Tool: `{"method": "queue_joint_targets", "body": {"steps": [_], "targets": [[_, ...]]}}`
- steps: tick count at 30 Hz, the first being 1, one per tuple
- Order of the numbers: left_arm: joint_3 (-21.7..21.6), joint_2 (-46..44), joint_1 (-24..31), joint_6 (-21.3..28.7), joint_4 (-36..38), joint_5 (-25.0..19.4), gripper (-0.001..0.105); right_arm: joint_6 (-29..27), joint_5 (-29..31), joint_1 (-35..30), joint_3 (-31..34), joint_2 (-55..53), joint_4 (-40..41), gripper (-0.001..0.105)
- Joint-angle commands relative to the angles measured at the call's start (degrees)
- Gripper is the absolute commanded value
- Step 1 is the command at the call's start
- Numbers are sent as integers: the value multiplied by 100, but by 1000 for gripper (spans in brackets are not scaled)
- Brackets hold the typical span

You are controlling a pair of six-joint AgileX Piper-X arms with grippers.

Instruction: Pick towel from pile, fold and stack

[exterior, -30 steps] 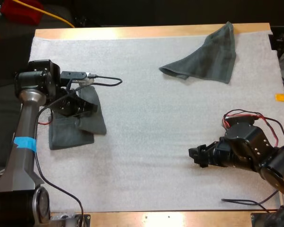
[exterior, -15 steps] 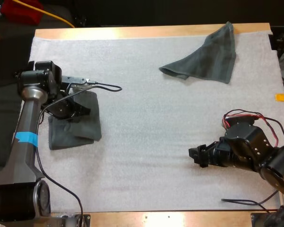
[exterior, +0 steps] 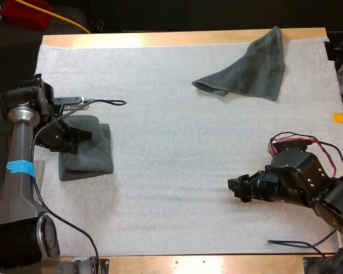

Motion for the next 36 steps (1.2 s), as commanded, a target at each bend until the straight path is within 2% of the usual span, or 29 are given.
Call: {"method": "queue_joint_targets", "body": {"steps": [1, 3, 6, 9, 10, 13, 17, 20, 25, 36], "targets": [[47, -30, -9, -52, -51, -90, 28, -1, 14, 14, -8, -29, 59, 74], [213, -30, -9, -52, -176, -90, 45, -1, 14, 14, -8, -29, 59, 74], [470, -30, -9, -52, -338, -206, 56, -1, 14, 14, -8, -29, 59, 74], [604, -30, -9, -65, -396, -639, 58, -1, 14, 14, -8, -29, 59, 74], [624, -30, -9, -177, -416, -992, 58, -1, 14, 14, -8, -29, 59, 74], [589, -30, -9, -322, -420, -1626, 58, -1, 14, 14, -8, -29, 59, 74], [511, -30, -9, -435, -420, -2059, 58, -1, 14, 14, -8, -29, 59, 74], [410, -30, -31, -489, -420, -2002, 58, -1, 14, 14, -8, -29, 59, 74], [286, -69, -199, -505, -582, -1241, 58, -1, 14, 14, -8, -29, 59, 74], [283, -84, -497, -413, -1241, -477, 58, -1, 14, 14, -8, -29, 59, 74]]}}
